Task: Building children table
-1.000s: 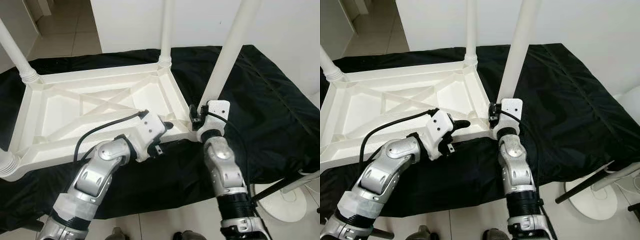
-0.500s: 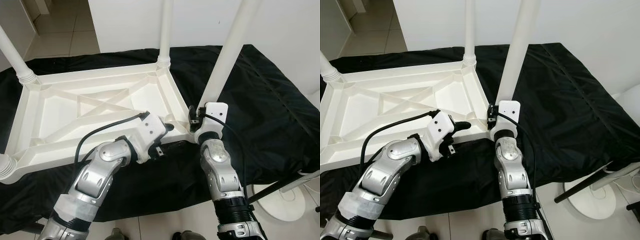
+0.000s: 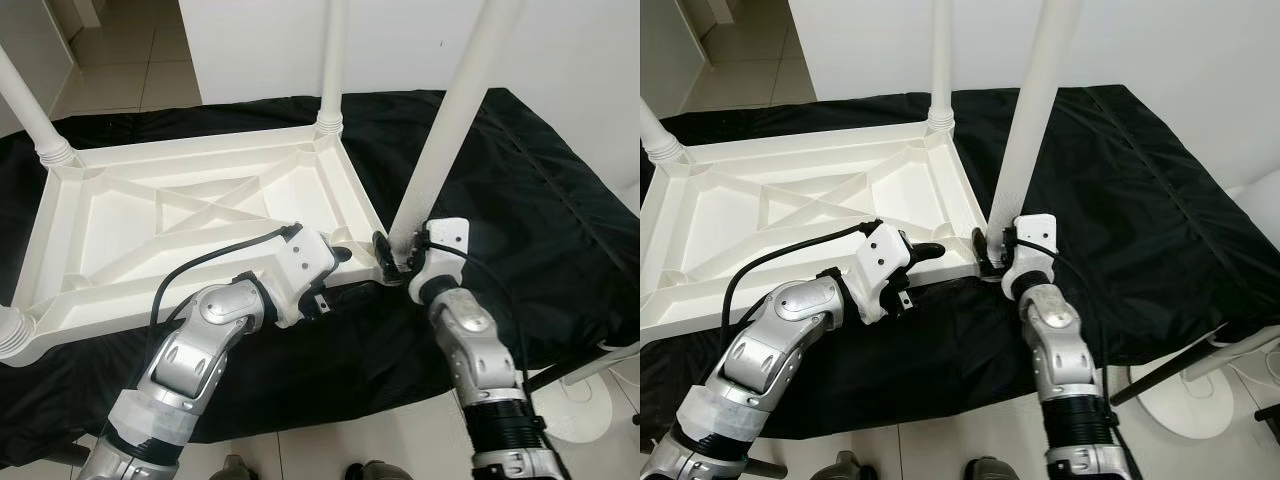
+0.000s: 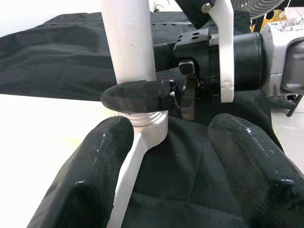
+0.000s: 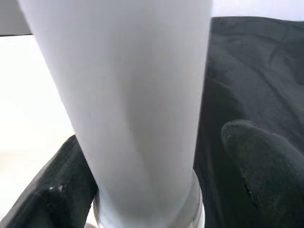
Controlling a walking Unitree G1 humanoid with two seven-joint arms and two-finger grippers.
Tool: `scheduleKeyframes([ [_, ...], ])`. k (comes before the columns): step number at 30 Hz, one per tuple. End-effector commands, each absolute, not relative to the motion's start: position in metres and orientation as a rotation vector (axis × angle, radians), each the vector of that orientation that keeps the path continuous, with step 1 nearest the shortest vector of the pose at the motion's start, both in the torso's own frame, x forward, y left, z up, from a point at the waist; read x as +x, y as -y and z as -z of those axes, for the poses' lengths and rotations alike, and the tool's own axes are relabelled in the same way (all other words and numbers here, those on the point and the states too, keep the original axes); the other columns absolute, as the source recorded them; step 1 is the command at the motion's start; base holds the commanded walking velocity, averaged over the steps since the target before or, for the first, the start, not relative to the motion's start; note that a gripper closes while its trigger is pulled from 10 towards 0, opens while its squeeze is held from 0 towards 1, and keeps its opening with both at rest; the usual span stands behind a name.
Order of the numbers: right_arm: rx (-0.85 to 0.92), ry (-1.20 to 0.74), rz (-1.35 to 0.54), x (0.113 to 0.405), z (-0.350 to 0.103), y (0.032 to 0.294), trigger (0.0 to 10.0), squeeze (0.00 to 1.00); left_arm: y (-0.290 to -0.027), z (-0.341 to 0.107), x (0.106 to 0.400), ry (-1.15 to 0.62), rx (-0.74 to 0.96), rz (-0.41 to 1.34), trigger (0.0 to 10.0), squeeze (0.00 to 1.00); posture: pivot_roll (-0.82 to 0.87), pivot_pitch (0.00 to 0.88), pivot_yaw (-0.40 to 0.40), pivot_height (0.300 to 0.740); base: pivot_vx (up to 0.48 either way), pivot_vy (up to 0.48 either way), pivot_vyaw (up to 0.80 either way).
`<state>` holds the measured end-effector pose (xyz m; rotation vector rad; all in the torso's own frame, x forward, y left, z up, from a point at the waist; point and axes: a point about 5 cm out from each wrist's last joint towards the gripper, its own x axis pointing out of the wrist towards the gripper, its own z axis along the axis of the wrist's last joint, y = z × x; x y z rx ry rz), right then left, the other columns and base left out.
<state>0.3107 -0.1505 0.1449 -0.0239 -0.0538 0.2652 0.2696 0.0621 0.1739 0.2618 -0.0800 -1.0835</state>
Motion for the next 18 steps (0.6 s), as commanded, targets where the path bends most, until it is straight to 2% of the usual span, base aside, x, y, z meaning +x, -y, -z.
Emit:
scheduleKeyframes([
  [1, -0.020, 0.073, -0.302, 0.312, -0.148, 0.152, 10.0, 0.00, -0.061, -0.173, 0.270, 0.075, 0.253, 1.080, 10.0, 0.00, -0.08, 0.043, 0.011, 0.740, 0.000, 0.000, 0.00],
  [5, -0.052, 0.091, -0.362, 0.314, -0.152, 0.153, 10.0, 0.00, -0.061, -0.174, 0.270, 0.077, 0.253, 1.081, 10.0, 0.00, -0.08, 0.043, 0.016, 0.740, 0.000, 0.000, 0.00],
  [7, -0.111, 0.121, -0.496, 0.319, -0.162, 0.155, 10.0, 0.00, -0.060, -0.175, 0.272, 0.081, 0.256, 1.081, 10.0, 0.00, -0.09, 0.044, 0.024, 0.740, 0.000, 0.000, 0.00],
  [9, -0.122, 0.122, -0.521, 0.320, -0.163, 0.154, 10.0, 0.00, -0.060, -0.175, 0.272, 0.082, 0.256, 1.081, 10.0, 0.00, -0.09, 0.044, 0.024, 0.740, 0.000, 0.000, 0.00],
  [16, -0.166, 0.076, -0.677, 0.322, -0.158, 0.150, 10.0, 0.00, -0.061, -0.178, 0.274, 0.088, 0.260, 1.073, 10.0, 0.00, -0.08, 0.043, 0.024, 0.740, 0.000, 0.000, 0.00],
  [17, -0.174, 0.071, -0.688, 0.322, -0.155, 0.150, 5.4, 0.00, -0.062, -0.178, 0.275, 0.089, 0.261, 1.071, 10.0, 0.00, -0.08, 0.043, 0.024, 0.740, 0.000, 0.000, 0.00],
  [18, -0.174, 0.071, -0.688, 0.322, -0.155, 0.150, 5.4, 0.00, -0.062, -0.178, 0.275, 0.089, 0.261, 1.071, 10.0, 0.00, -0.08, 0.043, 0.024, 0.740, 0.000, 0.000, 0.00],
])
